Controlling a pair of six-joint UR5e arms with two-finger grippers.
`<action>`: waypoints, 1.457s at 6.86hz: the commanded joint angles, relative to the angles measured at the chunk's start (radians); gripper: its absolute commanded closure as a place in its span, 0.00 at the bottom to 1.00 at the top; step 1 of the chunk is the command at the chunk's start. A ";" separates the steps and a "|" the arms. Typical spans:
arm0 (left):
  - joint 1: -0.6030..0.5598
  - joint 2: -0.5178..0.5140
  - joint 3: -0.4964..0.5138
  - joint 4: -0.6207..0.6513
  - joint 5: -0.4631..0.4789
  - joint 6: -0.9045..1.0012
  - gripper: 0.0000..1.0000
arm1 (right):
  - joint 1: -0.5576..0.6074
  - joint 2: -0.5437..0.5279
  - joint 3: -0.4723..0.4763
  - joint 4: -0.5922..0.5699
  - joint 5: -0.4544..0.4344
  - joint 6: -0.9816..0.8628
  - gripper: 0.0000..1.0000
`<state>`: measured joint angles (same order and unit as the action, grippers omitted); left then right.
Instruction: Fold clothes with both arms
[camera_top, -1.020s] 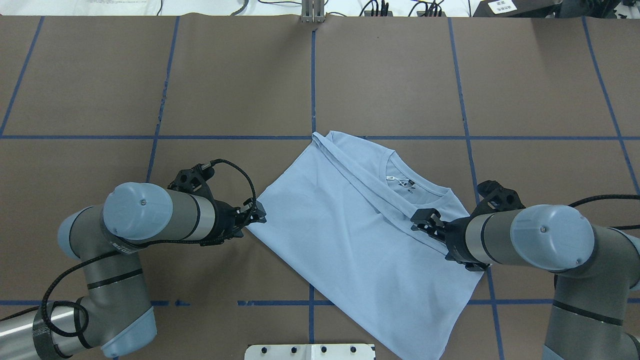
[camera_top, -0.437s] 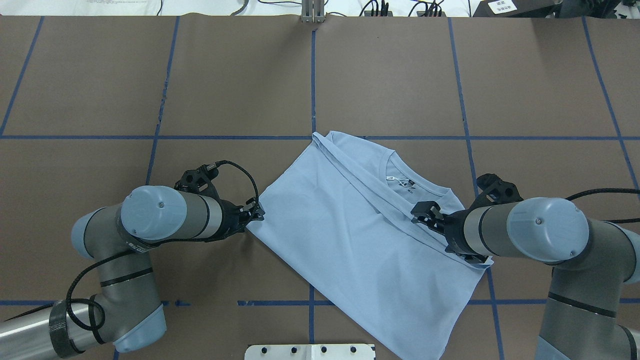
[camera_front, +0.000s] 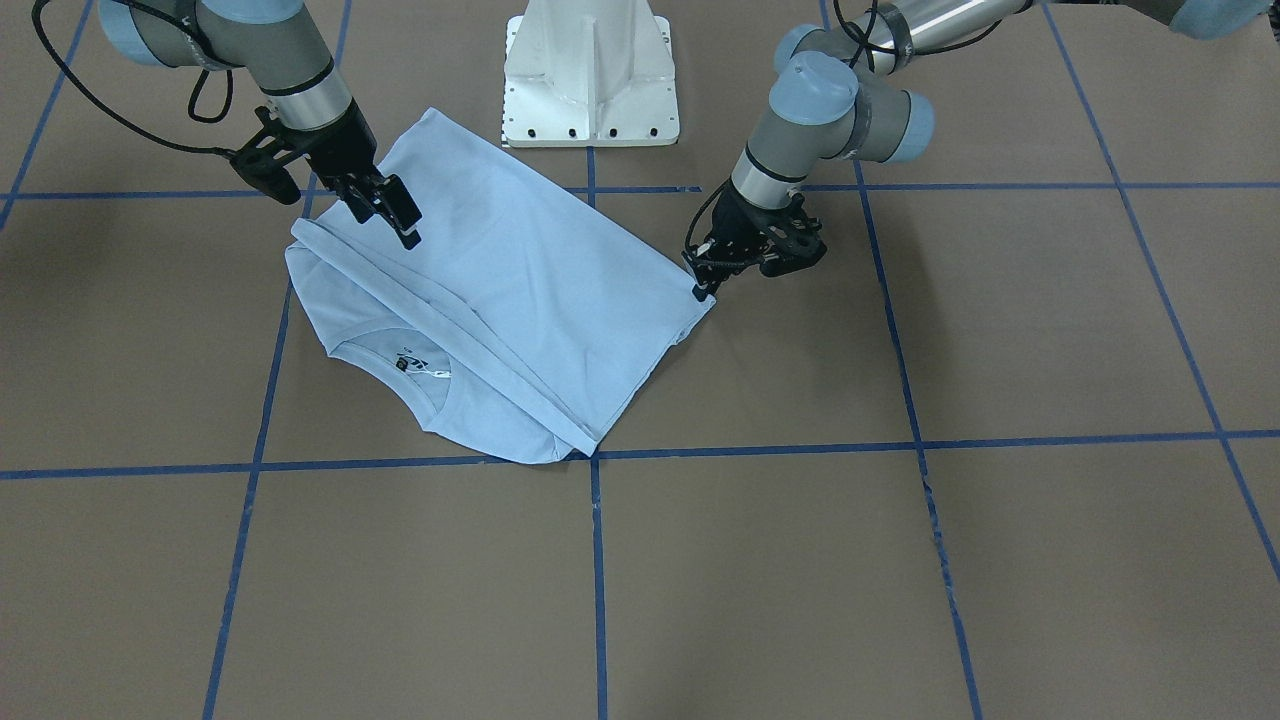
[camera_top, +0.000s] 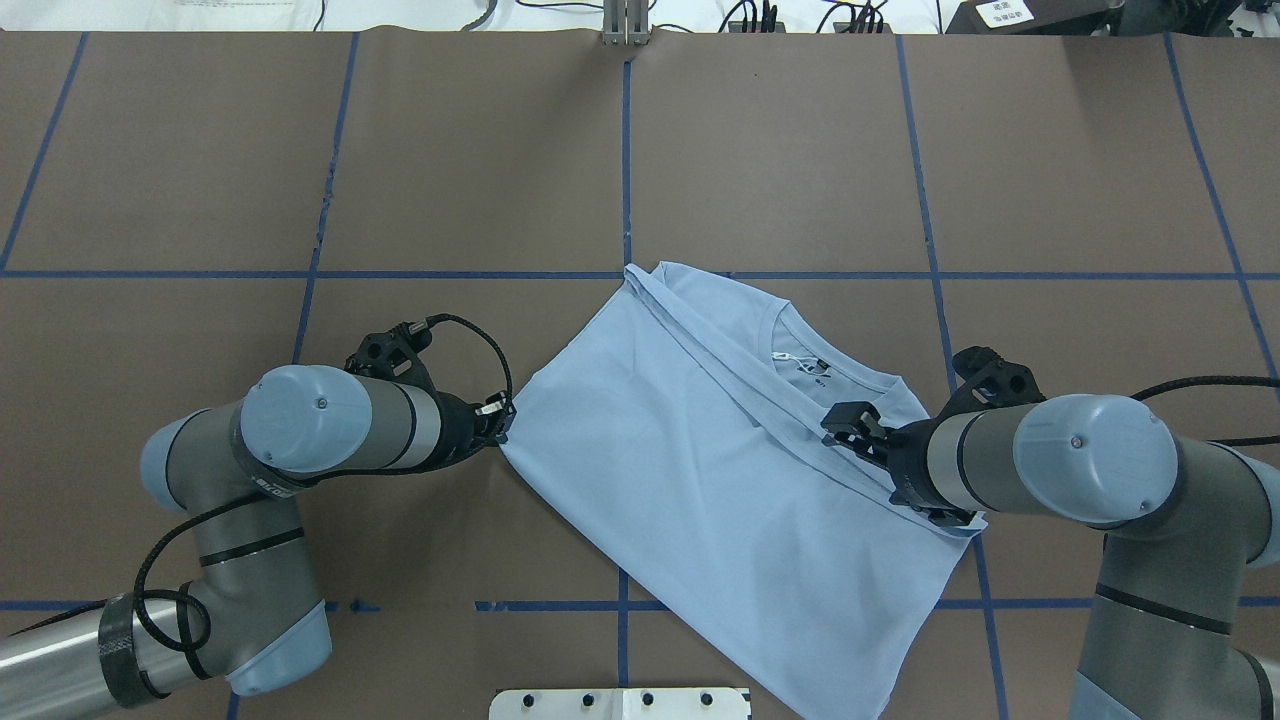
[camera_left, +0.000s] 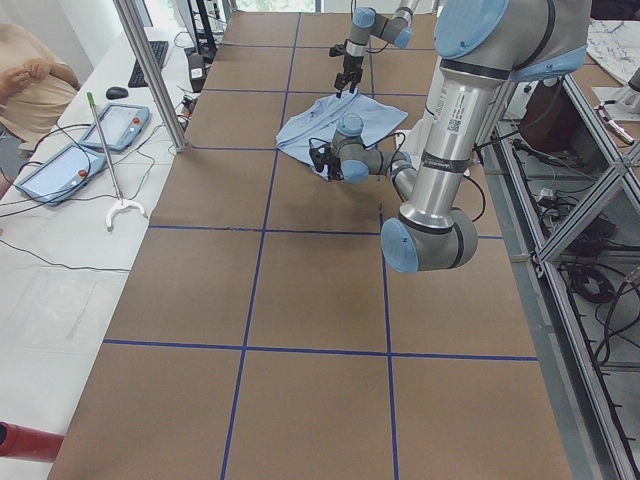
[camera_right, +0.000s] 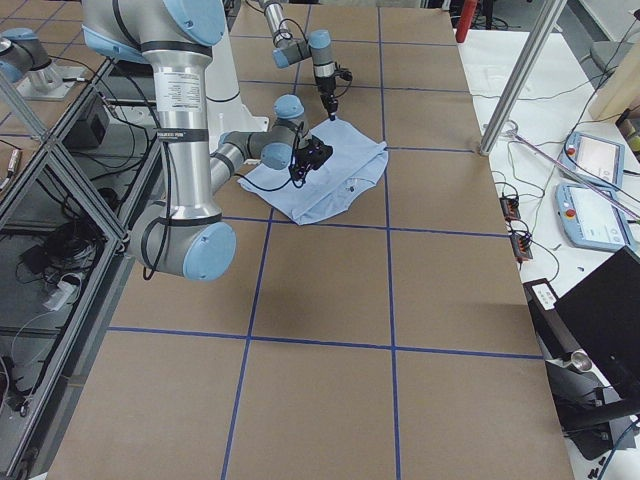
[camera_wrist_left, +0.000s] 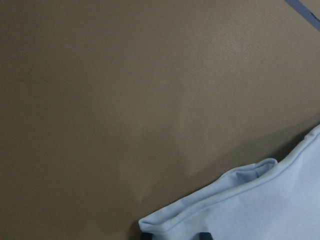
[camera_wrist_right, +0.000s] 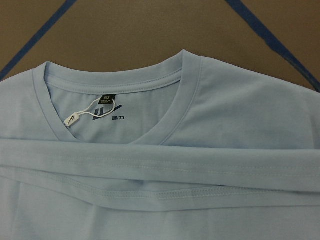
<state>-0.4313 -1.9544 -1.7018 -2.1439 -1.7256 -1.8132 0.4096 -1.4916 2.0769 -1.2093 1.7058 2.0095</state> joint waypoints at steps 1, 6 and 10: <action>-0.087 -0.001 -0.016 0.042 -0.011 0.129 1.00 | 0.003 0.011 -0.001 0.001 -0.008 0.001 0.00; -0.308 -0.313 0.315 0.075 -0.008 0.332 1.00 | -0.012 0.085 -0.061 0.001 -0.041 0.000 0.00; -0.357 -0.540 0.810 -0.262 0.049 0.338 1.00 | -0.014 0.131 -0.061 0.002 -0.093 0.001 0.00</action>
<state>-0.7847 -2.4458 -1.0056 -2.3246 -1.7036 -1.4762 0.3970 -1.3802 2.0167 -1.2078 1.6278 2.0099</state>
